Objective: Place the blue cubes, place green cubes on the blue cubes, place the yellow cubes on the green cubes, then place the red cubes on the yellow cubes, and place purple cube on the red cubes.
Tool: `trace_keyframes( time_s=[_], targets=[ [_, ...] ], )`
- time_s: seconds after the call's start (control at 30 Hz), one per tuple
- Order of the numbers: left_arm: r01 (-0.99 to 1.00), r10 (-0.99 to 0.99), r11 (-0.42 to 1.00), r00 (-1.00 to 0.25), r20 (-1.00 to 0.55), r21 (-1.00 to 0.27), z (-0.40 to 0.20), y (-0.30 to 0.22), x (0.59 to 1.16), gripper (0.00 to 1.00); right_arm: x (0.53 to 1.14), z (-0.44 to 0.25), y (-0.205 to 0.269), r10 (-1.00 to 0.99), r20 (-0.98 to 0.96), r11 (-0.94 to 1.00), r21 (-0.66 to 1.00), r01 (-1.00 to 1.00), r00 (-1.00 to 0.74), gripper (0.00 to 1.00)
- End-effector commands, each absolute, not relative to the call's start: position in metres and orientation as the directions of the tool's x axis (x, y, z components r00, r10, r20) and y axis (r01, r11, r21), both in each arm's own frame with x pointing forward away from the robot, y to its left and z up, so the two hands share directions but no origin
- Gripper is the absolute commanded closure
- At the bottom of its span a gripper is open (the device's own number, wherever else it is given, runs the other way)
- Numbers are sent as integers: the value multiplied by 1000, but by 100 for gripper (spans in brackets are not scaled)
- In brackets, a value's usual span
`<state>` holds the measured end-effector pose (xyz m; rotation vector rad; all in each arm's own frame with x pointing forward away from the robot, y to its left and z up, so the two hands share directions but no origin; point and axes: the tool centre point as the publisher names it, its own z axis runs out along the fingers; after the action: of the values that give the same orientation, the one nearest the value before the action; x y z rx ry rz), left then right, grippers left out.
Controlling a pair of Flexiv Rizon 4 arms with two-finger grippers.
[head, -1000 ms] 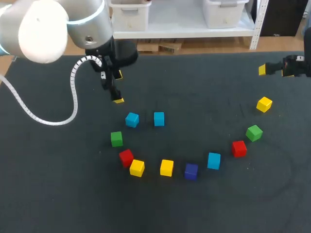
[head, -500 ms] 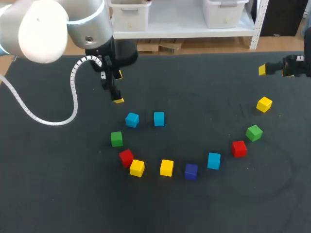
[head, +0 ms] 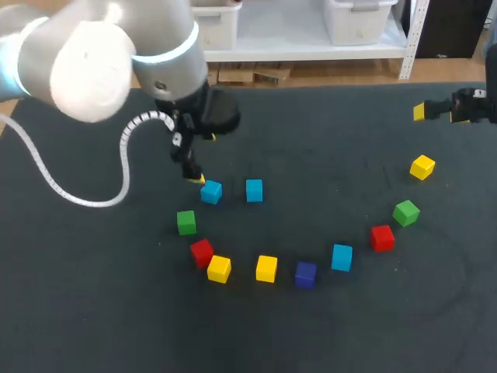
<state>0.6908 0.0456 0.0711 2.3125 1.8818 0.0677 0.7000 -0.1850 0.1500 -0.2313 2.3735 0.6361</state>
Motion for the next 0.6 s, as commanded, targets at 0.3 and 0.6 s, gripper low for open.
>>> trace_keyframes(
  time_s=[0.3, 0.6],
  targets=[
    [934, 938, -338, 345, -44, 118, 47, 37, 671, 0, 700, 150, -185, 0, -643, 866, 383, -321, -766, 0],
    [936, 937, -344, 347, -35, 77, 31, 38, 683, 0, 700, 150, -185, 0, -643, 866, 383, -321, -766, 0]
  ],
)
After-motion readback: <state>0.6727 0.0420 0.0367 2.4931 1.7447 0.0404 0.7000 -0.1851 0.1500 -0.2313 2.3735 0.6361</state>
